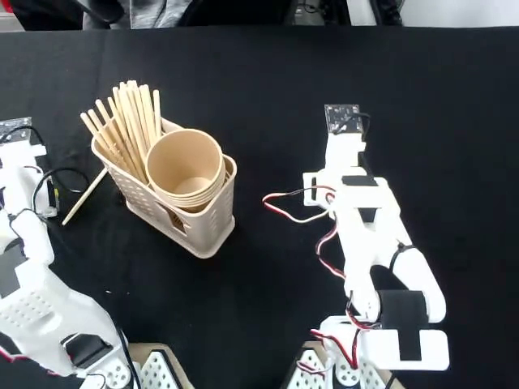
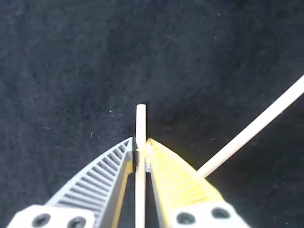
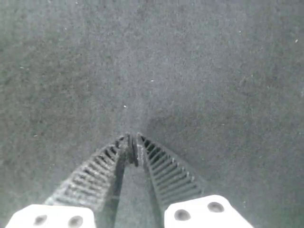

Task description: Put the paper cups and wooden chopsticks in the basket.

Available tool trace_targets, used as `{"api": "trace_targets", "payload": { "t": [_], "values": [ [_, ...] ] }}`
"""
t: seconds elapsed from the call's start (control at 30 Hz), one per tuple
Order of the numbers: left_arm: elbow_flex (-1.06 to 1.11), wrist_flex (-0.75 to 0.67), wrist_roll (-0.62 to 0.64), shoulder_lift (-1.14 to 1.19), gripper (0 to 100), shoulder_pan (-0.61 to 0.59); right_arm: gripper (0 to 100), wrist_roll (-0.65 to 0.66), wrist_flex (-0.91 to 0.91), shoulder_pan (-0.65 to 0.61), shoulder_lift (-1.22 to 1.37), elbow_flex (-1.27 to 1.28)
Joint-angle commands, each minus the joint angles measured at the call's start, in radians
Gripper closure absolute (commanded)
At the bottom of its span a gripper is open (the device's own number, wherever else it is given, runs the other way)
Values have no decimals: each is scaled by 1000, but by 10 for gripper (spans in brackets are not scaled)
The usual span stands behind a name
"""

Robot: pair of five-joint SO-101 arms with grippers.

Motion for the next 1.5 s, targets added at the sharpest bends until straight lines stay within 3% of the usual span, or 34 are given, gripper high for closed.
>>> {"api": "trace_targets", "payload": {
  "t": [0.0, 0.17, 0.33, 0.6, 0.73, 0.97, 1.07, 1.37, 1.47],
  "values": [
    [-41, 0, -5, -5, 971, -16, 984, 0, -14, -11, -24, -4],
    [1, 66, -5, -157, 971, -10, 984, 0, -15, -11, -24, -4],
    [143, 64, 0, -459, 971, -7, 984, 0, -15, -11, -24, -4],
    [613, -192, 15, -1111, 971, -5, 984, 0, -12, -11, -24, -4],
    [734, -333, 180, -1389, 971, -12, 984, 0, -12, -11, -24, -4],
    [541, -442, 594, -1507, 971, -5, 984, 0, -11, -11, -24, -4],
    [386, -451, 706, -1507, 971, 35, 984, 0, -11, -11, -24, -4],
    [15, -453, 641, -1419, 971, 515, 984, 0, -11, -11, -24, -4],
    [2, -446, 606, -1344, 971, 568, 984, 0, -11, -11, -24, -4]
  ]
}}
